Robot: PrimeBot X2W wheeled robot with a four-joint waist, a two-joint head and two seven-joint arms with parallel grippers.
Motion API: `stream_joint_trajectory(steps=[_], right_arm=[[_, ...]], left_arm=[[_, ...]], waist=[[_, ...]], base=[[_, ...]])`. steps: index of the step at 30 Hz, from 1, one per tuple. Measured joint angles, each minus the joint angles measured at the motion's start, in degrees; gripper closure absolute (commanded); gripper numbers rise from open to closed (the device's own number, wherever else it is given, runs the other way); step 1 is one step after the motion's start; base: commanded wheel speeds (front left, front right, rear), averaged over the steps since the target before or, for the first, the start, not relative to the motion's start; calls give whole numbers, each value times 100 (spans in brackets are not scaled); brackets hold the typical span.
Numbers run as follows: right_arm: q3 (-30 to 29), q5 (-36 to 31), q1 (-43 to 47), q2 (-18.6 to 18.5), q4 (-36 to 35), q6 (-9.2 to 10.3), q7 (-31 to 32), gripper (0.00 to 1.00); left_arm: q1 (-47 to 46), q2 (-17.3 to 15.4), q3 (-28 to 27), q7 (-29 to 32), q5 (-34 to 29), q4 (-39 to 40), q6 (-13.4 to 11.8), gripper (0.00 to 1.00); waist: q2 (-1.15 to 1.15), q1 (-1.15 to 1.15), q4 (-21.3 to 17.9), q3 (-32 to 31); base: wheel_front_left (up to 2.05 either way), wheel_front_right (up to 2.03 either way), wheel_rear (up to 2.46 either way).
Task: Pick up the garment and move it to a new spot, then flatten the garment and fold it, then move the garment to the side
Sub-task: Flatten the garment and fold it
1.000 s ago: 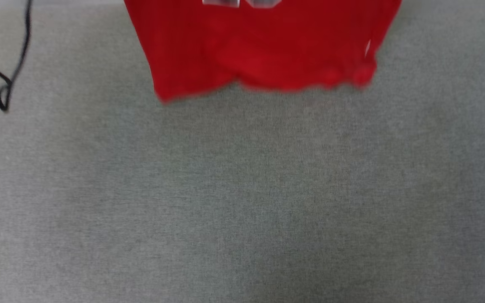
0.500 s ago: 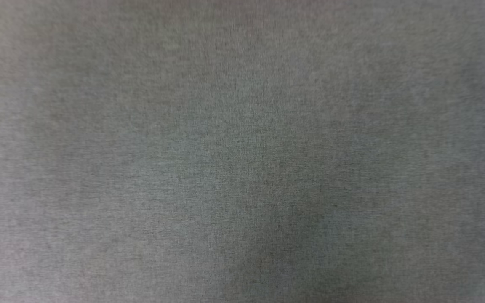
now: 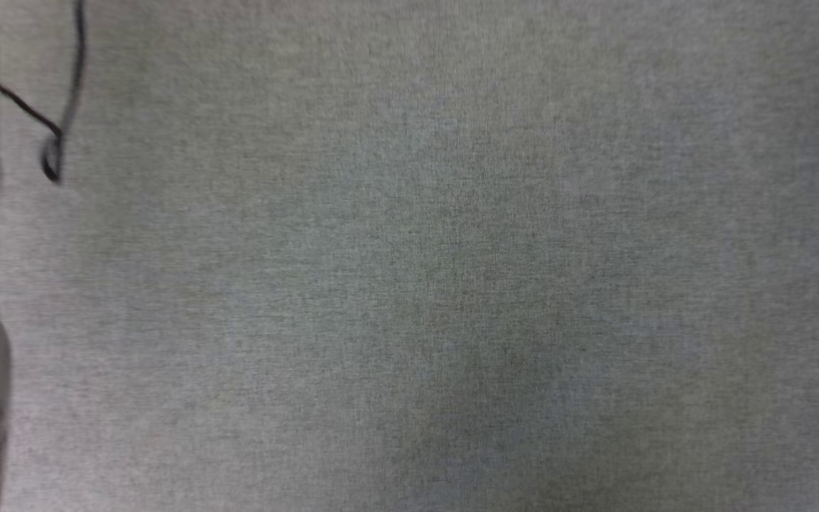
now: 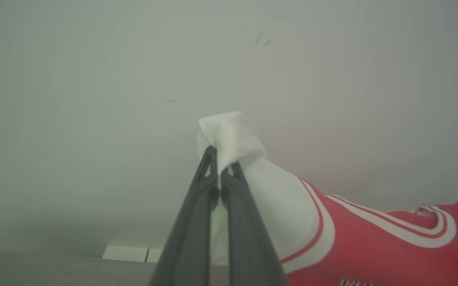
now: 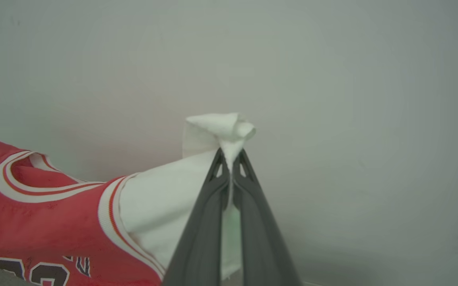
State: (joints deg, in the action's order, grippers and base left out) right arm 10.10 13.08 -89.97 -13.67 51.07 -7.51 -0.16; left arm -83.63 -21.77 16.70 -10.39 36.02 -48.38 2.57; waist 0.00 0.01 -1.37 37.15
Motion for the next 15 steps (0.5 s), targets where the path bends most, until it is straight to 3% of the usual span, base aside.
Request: stream_joint_trajectory(steps=[7, 15], right_arm=[[550, 691, 1549, -134, -158, -1, -132, 100], [798, 1435, 4107, -481, -1218, -1, 162, 100]], left_arm=[[1553, 118, -113, -305, 353, -7, 211, 100], [4002, 192, -241, -442, 544, 710, 244, 100]], waist=[[0, -1, 46, -678], [0, -1, 89, -1849]], base=[[0, 0, 0], [0, 0, 0]])
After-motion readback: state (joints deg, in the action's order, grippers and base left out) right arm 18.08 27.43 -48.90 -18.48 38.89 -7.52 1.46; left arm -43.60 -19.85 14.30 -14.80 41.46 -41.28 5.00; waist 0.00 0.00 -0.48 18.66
